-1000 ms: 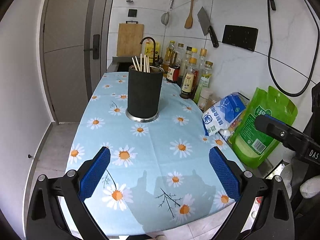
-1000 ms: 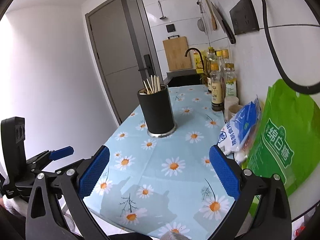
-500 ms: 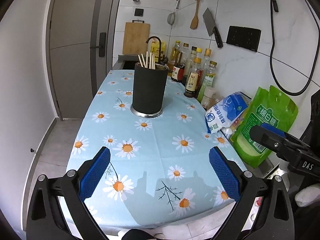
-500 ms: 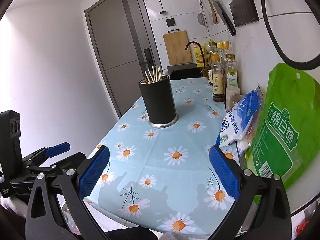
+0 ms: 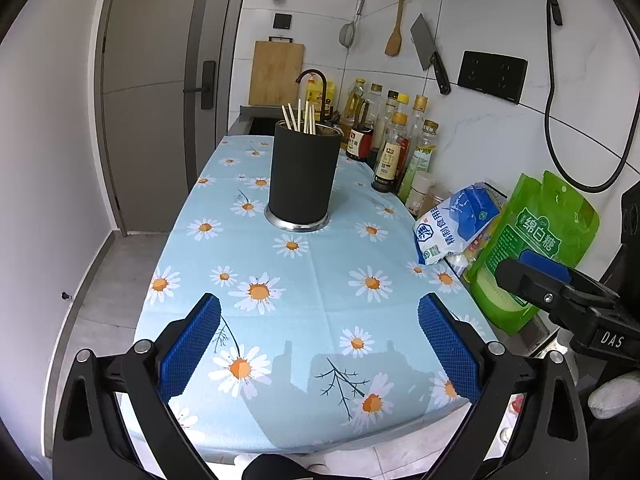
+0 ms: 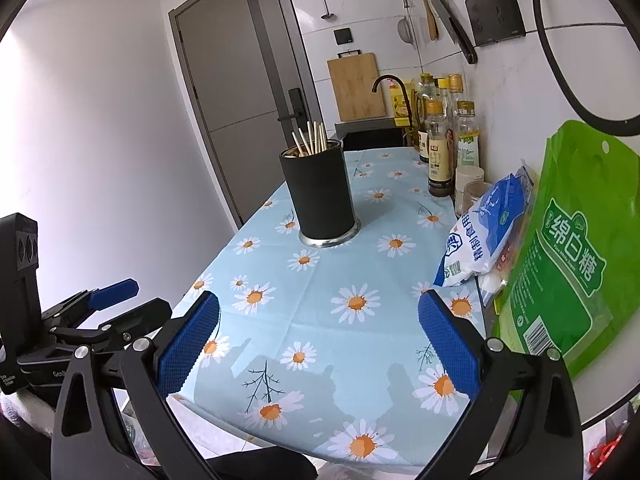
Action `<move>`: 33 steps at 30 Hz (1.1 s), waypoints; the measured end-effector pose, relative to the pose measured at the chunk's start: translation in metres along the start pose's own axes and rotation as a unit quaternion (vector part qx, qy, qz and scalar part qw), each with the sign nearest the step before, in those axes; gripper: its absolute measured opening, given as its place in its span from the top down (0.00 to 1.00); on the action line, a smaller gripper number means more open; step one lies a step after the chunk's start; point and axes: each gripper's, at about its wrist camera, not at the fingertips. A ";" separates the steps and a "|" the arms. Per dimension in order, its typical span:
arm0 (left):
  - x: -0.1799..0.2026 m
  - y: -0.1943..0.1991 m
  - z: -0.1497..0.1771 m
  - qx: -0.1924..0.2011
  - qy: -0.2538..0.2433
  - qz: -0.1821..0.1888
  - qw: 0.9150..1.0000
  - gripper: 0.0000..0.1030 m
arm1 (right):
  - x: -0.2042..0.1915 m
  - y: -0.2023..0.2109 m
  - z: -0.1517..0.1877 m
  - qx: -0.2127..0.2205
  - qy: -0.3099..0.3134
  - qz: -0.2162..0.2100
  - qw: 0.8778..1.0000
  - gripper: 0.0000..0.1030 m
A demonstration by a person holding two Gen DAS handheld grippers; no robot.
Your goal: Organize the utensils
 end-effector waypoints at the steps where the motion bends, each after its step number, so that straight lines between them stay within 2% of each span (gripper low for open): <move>1: 0.000 0.000 -0.001 0.001 0.001 0.001 1.000 0.06 | 0.000 0.000 0.000 0.001 -0.001 0.000 1.000 0.04; 33: 0.002 -0.009 -0.005 -0.015 0.003 0.018 1.000 0.06 | 0.007 -0.009 0.002 -0.020 -0.007 -0.001 1.000 0.04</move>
Point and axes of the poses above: each gripper's, at about its wrist camera, not at the fingertips, and y roughly against the way its jaws point, x to its right, z to its underside, and after that the axes turned 11 degrees about -z, right-handed
